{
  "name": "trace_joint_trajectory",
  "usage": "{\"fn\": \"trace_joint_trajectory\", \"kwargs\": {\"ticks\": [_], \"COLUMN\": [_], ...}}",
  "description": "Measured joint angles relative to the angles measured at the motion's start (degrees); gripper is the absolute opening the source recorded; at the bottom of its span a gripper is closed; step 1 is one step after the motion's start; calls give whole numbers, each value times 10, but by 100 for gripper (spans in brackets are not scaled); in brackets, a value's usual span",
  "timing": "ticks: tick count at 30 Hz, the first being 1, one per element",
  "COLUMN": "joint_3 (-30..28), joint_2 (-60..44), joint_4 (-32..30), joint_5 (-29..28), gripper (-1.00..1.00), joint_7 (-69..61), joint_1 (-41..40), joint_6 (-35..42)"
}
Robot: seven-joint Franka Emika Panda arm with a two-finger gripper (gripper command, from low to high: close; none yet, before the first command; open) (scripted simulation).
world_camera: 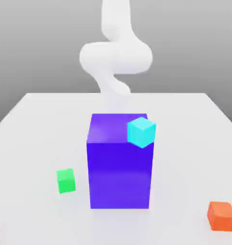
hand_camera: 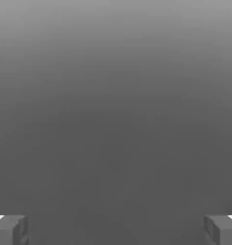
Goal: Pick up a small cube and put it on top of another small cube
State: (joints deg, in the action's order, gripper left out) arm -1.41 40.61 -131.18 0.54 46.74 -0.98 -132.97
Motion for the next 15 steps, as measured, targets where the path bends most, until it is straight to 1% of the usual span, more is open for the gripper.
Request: {"fn": "trace_joint_trajectory", "kwargs": {"ticks": [15], "joint_3": [-91], "joint_2": [-314], "joint_4": [36], "joint_5": [51], "gripper": [0], "joint_7": [41], "joint_1": [-59], "joint_6": [-72]}}
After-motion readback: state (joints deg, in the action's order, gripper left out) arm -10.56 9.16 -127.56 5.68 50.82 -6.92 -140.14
